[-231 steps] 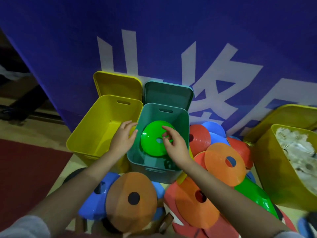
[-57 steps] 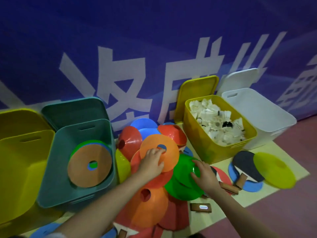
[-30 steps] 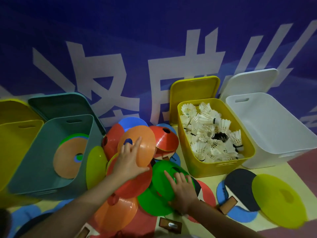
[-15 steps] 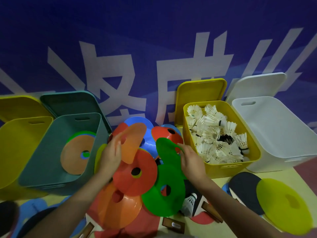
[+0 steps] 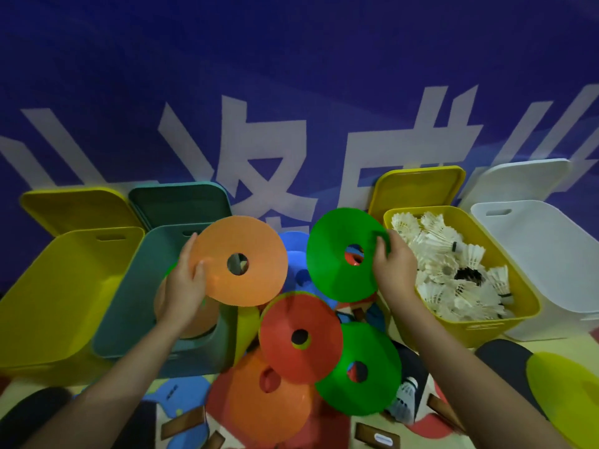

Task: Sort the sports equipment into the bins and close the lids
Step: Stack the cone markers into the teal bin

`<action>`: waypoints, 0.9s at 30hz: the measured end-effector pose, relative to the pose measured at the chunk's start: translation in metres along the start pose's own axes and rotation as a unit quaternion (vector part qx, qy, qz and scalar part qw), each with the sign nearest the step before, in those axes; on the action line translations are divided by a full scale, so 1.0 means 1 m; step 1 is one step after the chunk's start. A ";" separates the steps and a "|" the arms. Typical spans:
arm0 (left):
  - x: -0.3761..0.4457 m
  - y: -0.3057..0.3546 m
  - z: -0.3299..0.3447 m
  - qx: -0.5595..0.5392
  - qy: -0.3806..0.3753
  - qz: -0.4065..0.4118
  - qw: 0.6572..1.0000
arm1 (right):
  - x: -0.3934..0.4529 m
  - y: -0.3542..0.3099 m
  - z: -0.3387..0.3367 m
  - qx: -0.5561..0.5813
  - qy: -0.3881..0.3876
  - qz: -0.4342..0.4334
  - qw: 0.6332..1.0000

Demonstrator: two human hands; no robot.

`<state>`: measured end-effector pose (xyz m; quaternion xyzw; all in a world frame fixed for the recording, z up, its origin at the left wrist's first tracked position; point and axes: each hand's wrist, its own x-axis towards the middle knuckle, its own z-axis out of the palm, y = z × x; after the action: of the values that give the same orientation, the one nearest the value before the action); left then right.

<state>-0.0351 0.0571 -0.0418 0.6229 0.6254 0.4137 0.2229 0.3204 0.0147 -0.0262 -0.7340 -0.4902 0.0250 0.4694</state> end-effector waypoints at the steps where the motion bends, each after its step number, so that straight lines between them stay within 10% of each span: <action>1: 0.005 -0.008 -0.007 -0.004 0.007 -0.004 1.000 | 0.002 -0.010 0.005 0.017 -0.010 0.021 1.000; 20: 0.058 -0.146 -0.033 0.190 -0.104 -0.152 0.964 | -0.084 -0.098 0.133 0.125 -0.080 0.186 0.971; 27: 0.087 -0.191 -0.013 0.238 -0.164 -0.075 0.954 | -0.103 -0.099 0.149 0.118 -0.084 0.207 0.968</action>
<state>-0.1702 0.1603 -0.1656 0.6684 0.7055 0.1270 0.1984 0.1240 0.0450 -0.0826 -0.7544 -0.3587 0.2407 0.4942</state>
